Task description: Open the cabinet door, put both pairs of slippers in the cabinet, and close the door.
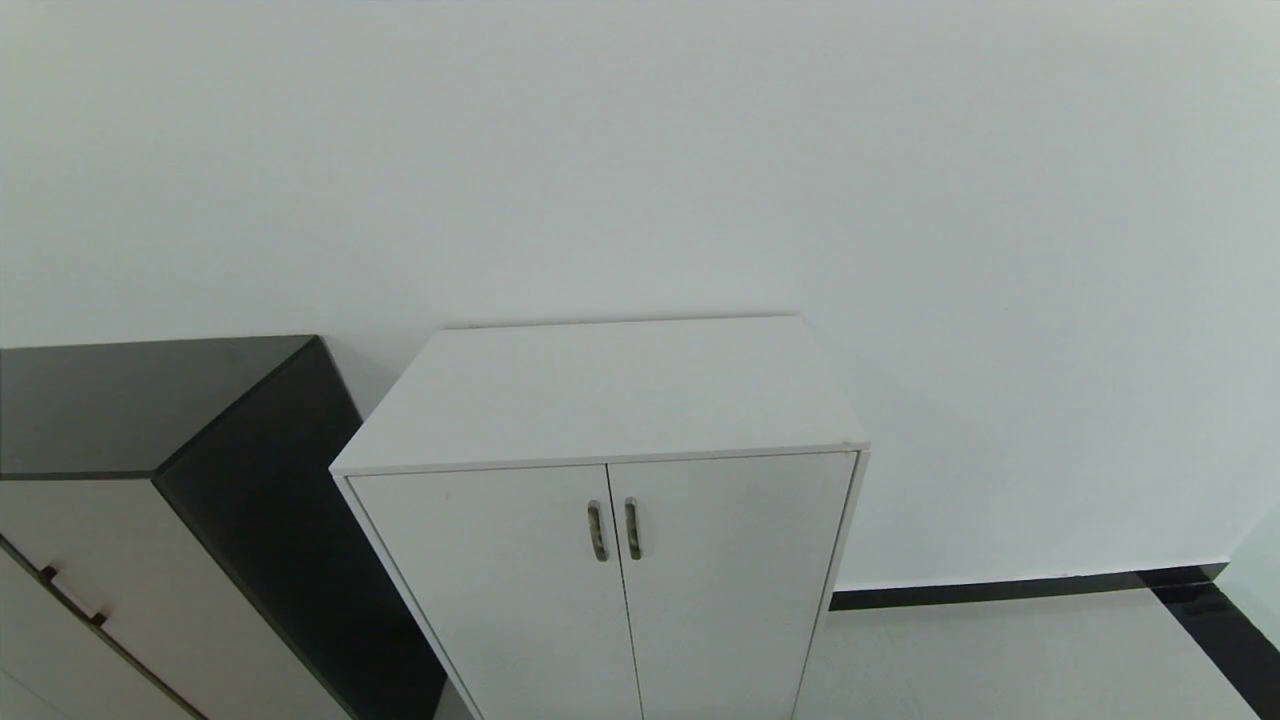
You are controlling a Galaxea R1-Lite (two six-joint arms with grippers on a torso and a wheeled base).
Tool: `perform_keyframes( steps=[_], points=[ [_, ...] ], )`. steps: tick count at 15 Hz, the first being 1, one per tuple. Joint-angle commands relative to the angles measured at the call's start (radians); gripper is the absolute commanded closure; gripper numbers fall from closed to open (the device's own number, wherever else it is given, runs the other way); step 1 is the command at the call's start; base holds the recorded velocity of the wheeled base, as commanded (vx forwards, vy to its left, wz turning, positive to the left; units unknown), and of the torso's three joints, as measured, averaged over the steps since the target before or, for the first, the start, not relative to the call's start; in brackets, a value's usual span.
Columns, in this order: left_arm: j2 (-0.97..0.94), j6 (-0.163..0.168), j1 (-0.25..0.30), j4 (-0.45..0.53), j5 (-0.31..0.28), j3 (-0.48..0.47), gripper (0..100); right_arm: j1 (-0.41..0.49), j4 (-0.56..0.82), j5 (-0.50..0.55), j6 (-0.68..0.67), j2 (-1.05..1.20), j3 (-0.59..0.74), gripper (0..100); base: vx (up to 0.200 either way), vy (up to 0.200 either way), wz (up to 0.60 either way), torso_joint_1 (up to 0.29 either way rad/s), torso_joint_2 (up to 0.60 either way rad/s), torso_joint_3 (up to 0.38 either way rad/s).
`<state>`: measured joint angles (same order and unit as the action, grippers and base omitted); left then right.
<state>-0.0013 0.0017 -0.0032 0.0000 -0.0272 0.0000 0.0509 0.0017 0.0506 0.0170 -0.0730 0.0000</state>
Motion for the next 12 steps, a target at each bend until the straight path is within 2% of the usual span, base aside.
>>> perform_keyframes(
  steps=[1, 4, 12],
  points=[
    [0.001, 0.0, 0.0, 0.0, 0.0, 0.0, 100, 0.0, 0.0, 0.0, -0.002, -0.002, 0.0, 100, 0.0, 0.0, 0.0, 0.0, 0.0, 0.0],
    [0.001, 0.0, 0.0, 0.0, 0.0, 0.0, 100, -0.06, 0.001, -0.006, -0.005, 0.062, 0.0, 100, 0.0, 0.0, 0.0, 0.0, 0.0, 0.0],
    [0.001, 0.001, 0.0, 0.0, 0.0, 0.0, 100, -0.052, 0.0, -0.021, -0.005, 0.073, 0.0, 100, 0.0, 0.0, 0.0, 0.0, 0.0, 0.0]
  ],
)
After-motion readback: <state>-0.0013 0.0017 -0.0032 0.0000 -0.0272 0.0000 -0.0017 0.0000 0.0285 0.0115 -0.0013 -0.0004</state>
